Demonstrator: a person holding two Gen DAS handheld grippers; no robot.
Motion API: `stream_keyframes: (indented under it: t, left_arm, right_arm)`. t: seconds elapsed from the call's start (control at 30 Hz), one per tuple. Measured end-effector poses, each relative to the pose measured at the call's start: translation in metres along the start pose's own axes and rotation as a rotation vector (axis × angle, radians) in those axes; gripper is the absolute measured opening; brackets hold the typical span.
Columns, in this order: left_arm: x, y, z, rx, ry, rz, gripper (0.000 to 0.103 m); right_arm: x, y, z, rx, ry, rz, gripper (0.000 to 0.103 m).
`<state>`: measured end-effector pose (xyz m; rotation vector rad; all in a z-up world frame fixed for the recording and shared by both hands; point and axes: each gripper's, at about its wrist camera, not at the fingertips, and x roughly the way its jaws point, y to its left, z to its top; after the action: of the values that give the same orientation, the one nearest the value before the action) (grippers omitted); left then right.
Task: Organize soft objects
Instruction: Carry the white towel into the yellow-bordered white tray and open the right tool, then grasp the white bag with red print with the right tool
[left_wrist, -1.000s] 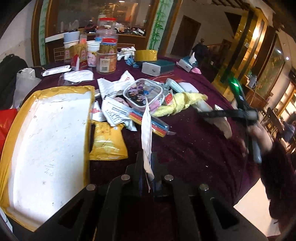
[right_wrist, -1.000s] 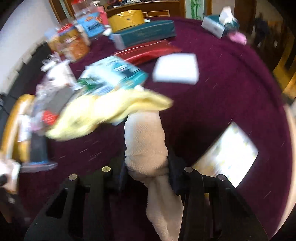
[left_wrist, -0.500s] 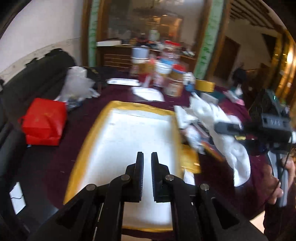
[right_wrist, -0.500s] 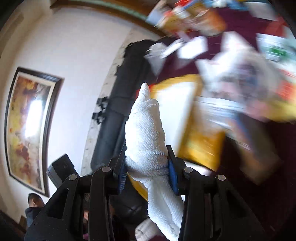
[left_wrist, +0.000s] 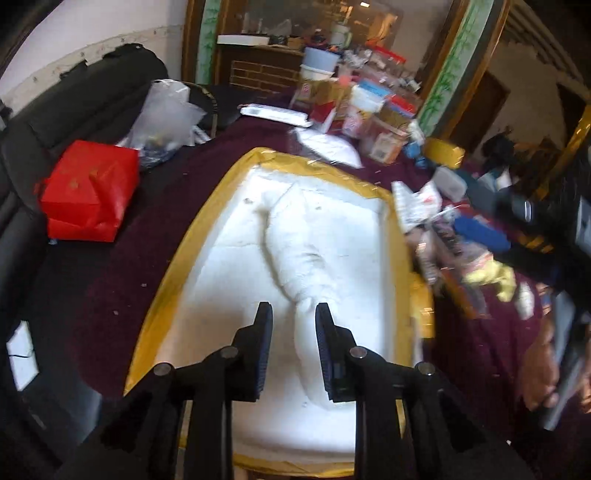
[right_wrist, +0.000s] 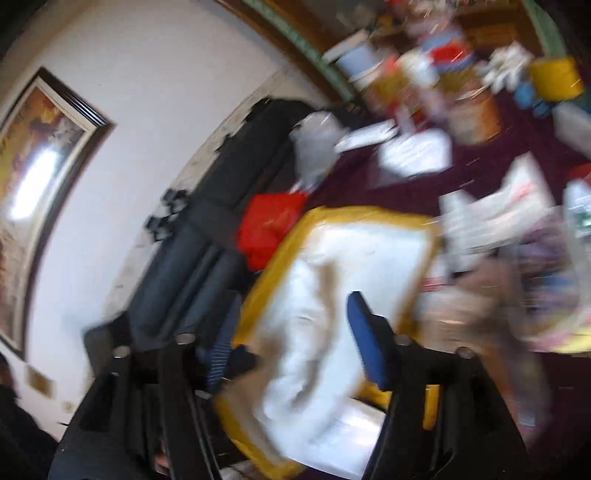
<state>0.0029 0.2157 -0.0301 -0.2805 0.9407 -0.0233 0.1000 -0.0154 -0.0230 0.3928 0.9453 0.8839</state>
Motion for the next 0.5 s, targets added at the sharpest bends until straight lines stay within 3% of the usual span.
stream_keyframes:
  t: [0.07,0.2,0.3,0.37,0.5]
  left_arm:
    - [-0.009,0.005,0.001,-0.029,-0.03,-0.048,0.024]
    - [-0.018,0.001,-0.002,-0.068,-0.059,-0.097,0.051]
    - [-0.019,-0.036,-0.015,0.04,-0.032,-0.133,0.055]
    - [-0.015,-0.061,-0.024,0.13,-0.016,-0.091,0.055]
    - [0.004,-0.092,-0.028,0.26,-0.012,0.105,0.055]
  right_arm:
    - [-0.029,-0.013,-0.01,-0.018,-0.033,-0.052,0.063]
    - [-0.089,-0.056,-0.031,0.023,-0.116,-0.136,0.063]
    - [-0.137,-0.089,-0.049,0.089,-0.174,-0.205,0.063]
    - [-0.169,-0.109,-0.061,0.139,-0.22,-0.241,0.063]
    - [-0.215,-0.134,-0.078,0.219,-0.297,-0.278,0.063]
